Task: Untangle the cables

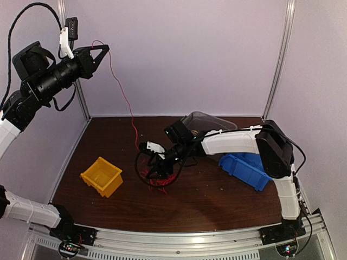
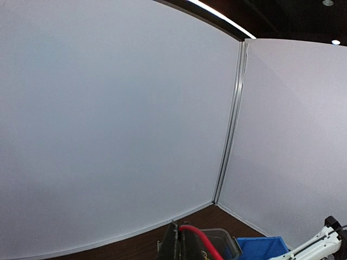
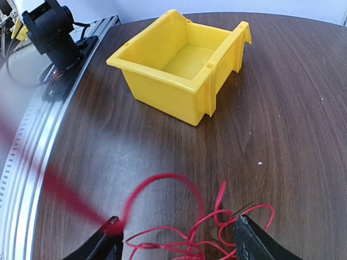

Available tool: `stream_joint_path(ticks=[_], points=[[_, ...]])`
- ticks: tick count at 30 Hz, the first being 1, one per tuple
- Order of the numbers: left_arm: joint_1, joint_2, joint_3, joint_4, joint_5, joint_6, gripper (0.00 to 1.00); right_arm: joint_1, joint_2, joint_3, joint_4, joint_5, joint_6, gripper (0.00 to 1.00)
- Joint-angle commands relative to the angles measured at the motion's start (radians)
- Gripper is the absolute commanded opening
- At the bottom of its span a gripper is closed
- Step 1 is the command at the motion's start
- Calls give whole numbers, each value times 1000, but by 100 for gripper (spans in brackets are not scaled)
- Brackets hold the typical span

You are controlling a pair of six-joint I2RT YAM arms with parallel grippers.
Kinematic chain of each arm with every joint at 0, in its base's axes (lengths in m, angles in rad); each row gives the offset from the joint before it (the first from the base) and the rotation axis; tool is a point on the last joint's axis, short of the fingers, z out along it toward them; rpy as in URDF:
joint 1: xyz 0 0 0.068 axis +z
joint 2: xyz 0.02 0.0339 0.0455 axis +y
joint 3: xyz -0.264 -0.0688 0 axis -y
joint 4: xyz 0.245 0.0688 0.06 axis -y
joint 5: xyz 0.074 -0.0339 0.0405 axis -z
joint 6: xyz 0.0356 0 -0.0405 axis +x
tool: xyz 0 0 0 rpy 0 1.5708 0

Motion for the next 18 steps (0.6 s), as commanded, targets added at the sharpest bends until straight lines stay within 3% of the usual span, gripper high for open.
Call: stream_joint_path(ticks=[1, 6, 15, 18], points=[[5, 16, 73, 1, 36, 4, 0, 25, 106, 99, 109, 30, 117, 68], [5, 69, 237, -79, 11, 47, 0, 25, 187, 143, 78, 110, 171, 22], [5, 181, 588, -130, -154, 155, 0, 7, 105, -32, 54, 183, 152, 23], [5, 181, 639, -92, -200, 184, 0, -7, 84, -94, 47, 209, 144, 24]])
